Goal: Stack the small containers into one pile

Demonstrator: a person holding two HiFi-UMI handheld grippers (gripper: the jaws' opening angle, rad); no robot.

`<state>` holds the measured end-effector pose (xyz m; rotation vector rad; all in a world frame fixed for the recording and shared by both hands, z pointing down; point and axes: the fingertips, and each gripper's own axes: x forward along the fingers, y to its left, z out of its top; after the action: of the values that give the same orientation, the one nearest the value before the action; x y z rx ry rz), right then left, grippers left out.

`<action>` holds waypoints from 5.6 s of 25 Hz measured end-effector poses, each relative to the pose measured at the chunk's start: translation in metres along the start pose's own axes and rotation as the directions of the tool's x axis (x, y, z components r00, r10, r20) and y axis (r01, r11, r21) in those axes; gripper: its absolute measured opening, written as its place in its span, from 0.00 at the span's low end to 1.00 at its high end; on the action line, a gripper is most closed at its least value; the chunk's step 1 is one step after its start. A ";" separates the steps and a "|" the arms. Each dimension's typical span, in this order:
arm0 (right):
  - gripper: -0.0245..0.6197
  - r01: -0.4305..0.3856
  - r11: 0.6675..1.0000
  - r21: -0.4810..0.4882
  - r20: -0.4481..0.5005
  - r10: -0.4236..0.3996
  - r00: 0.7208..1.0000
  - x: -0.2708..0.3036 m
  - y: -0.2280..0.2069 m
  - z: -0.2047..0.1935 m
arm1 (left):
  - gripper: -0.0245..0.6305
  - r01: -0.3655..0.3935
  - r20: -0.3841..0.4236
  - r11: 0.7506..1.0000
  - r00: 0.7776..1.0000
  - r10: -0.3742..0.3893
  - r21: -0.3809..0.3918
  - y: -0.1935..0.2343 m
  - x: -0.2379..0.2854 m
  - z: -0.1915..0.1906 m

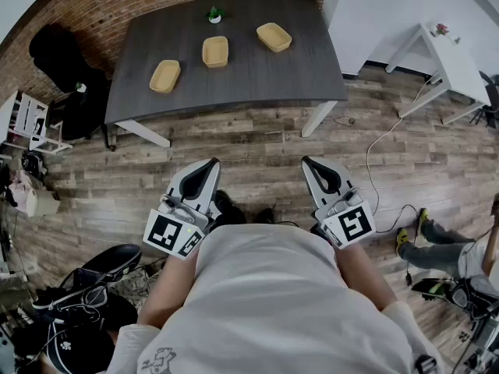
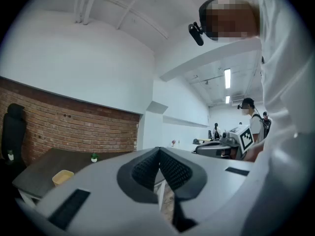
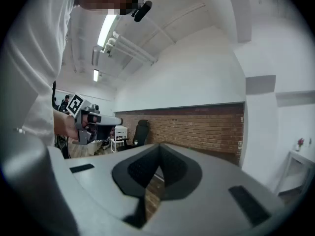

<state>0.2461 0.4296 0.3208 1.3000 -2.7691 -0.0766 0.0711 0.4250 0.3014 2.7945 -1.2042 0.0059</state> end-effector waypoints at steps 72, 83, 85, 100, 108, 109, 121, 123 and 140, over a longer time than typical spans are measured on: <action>0.21 0.233 0.972 0.013 -0.110 -0.230 0.967 0.225 -0.058 0.006 | 0.05 0.247 -0.034 0.966 0.968 -0.250 -0.073 0.243 0.063 -0.009; 0.22 0.150 0.989 0.009 -0.110 -0.148 0.983 0.259 -0.113 0.000 | 0.05 0.184 -0.057 0.980 0.980 -0.188 -0.074 0.255 0.115 -0.007; 0.23 0.140 0.990 0.020 -0.119 -0.137 0.983 0.263 -0.131 -0.006 | 0.05 0.168 -0.070 0.983 0.982 -0.173 -0.075 0.255 0.130 -0.009; 0.24 0.056 0.996 0.068 -0.156 -0.045 0.987 0.269 -0.257 -0.035 | 0.05 0.089 -0.131 0.992 0.986 -0.101 -0.095 0.233 0.251 -0.016; 0.24 0.024 0.995 0.099 -0.134 -0.011 0.991 0.251 -0.307 -0.047 | 0.05 0.065 -0.148 0.996 0.986 -0.075 -0.069 0.202 0.301 -0.016; 0.24 0.020 0.994 0.105 -0.130 -0.007 0.991 0.249 -0.313 -0.048 | 0.05 0.065 -0.147 0.996 0.986 -0.074 -0.064 0.198 0.307 -0.015; 0.24 0.000 0.993 0.118 -0.108 0.012 0.994 0.232 -0.339 -0.047 | 0.05 0.085 -0.126 0.996 0.988 -0.089 -0.036 0.167 0.341 -0.012; 0.24 0.004 0.993 0.118 -0.110 0.009 0.994 0.229 -0.341 -0.047 | 0.05 0.088 -0.126 0.995 0.988 -0.092 -0.037 0.165 0.343 -0.014; 0.24 -0.014 0.996 0.093 -0.167 0.029 0.986 0.248 -0.355 -0.056 | 0.05 0.128 -0.140 0.989 0.981 -0.136 -0.068 0.166 0.375 -0.023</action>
<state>0.3657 0.0117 0.3608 1.2339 -2.6707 0.1557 0.2094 0.0419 0.3553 2.7625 -0.9690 0.1572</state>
